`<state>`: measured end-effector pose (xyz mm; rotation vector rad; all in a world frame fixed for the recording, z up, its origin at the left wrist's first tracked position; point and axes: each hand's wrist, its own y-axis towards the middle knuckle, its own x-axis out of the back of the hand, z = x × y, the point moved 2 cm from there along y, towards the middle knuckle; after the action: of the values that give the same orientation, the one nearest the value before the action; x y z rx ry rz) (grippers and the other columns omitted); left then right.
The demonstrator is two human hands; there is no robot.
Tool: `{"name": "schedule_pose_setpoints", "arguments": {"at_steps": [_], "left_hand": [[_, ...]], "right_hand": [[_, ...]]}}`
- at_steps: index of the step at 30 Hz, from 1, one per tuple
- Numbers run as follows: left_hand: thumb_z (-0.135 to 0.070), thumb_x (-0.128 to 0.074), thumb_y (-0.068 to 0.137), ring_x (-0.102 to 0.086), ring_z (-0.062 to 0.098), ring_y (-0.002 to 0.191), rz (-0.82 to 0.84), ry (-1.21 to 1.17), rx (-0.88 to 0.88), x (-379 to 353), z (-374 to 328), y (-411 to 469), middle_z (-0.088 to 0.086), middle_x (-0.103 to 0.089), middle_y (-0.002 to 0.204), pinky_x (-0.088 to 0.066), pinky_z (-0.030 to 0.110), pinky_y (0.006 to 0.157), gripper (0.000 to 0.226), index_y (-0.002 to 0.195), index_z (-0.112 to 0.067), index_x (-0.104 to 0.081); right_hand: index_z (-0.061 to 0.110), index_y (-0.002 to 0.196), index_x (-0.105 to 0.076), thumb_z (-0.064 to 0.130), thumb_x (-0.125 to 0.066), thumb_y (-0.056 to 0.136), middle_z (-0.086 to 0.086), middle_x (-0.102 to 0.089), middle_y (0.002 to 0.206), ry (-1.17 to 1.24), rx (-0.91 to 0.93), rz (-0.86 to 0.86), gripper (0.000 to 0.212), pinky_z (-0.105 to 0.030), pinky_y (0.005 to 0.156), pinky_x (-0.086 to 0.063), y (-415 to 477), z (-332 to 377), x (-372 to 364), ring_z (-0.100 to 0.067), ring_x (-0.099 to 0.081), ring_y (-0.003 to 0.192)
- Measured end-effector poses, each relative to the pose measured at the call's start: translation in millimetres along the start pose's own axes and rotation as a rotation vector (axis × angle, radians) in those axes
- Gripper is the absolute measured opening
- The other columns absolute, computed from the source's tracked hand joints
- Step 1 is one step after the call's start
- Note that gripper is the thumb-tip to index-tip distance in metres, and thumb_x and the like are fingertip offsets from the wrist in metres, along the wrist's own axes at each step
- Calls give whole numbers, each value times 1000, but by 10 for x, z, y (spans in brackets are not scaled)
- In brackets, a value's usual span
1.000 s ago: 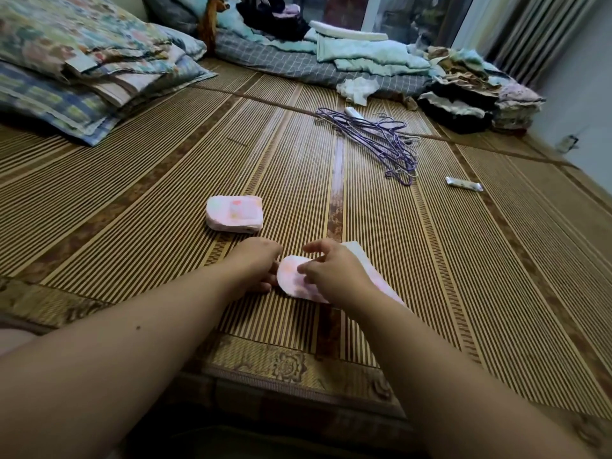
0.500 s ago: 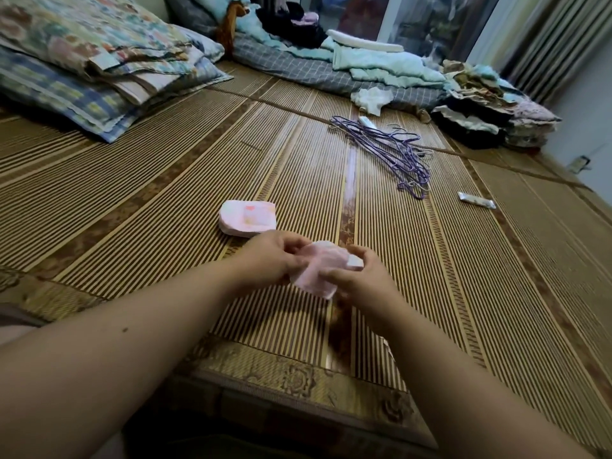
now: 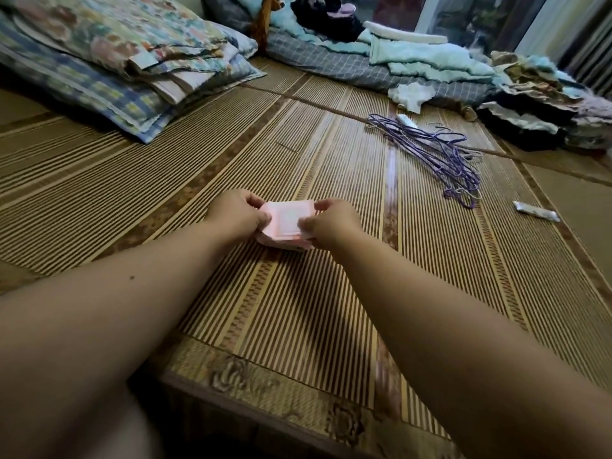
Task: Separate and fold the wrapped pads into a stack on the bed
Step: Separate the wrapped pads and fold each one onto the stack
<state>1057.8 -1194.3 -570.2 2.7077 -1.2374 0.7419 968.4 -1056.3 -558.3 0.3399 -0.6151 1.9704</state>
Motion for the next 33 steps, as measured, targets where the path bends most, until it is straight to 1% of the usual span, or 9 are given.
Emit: {"name": "schedule_pose_setpoints", "arguments": {"at_steps": [6,11,14,17,21,24,26,29,33], "left_hand": [[-15,-69,81,-61,14,79,-20,174,-44,-23,18,67,3,-65,101,-51,30,60,34,113,-22,-61],[-27,-67,83,-52,22,104,-102,285,-163,-95,-133,-46,7,-54,126,-43,25,69,39,121,-25,-55],[-33,-64,80,-39,31,118,-134,444,-342,-288,-324,-302,10,-48,130,-33,36,85,37,116,-29,-57],[-34,-65,79,-37,28,121,51,414,-521,-664,-494,-639,6,-51,128,-33,40,94,32,111,-33,-59],[-40,-66,78,-40,22,124,345,570,-679,-1330,-599,-1022,-1,-53,132,-33,42,101,41,119,-35,-59],[-43,-62,82,-45,25,124,504,713,-628,-1758,-576,-1129,2,-51,137,-41,45,101,49,128,-29,-54],[-42,-56,86,-50,28,119,508,792,-556,-1932,-571,-1105,7,-54,134,-44,45,97,45,126,-21,-55],[-42,-50,90,-51,31,109,383,903,-496,-2088,-606,-1020,10,-59,120,-44,46,93,35,113,-16,-57],[-36,-61,87,-55,32,105,336,907,-384,-2097,-714,-924,16,-54,121,-45,37,83,44,121,-9,-53]], "right_hand": [[17,125,-56,19,-71,83,-7,-61,119,-142,69,-67,44,-39,80,-58,64,-53,-5,-23,-63,98],[21,121,-57,22,-68,85,-4,-65,110,-54,130,-104,37,-41,78,-59,-244,-210,425,-21,-68,89],[17,116,-62,19,-67,86,-4,-67,105,-50,158,-133,31,-37,78,-58,-515,-427,921,-16,-67,88],[15,115,-64,17,-71,83,-2,-69,98,-75,100,-159,32,-24,64,-55,-802,-750,1416,-9,-66,78],[14,120,-61,22,-75,78,-7,-68,113,-354,-106,-102,45,-33,79,-55,-1173,-1280,1823,-14,-65,90],[15,105,-65,40,-79,70,2,-68,91,-503,-267,-22,45,-30,66,-55,-1445,-1571,1932,-11,-64,78],[19,90,-61,52,-79,64,6,-63,79,-567,-310,7,46,-26,56,-49,-1551,-1677,1921,-9,-61,71],[17,90,-58,57,-79,59,2,-65,81,-646,-316,-22,54,-29,59,-50,-1617,-1783,1854,-12,-62,72],[13,96,-62,54,-80,59,-2,-68,89,-717,-287,-52,58,-31,67,-52,-1613,-1796,1803,-17,-63,80]]}}
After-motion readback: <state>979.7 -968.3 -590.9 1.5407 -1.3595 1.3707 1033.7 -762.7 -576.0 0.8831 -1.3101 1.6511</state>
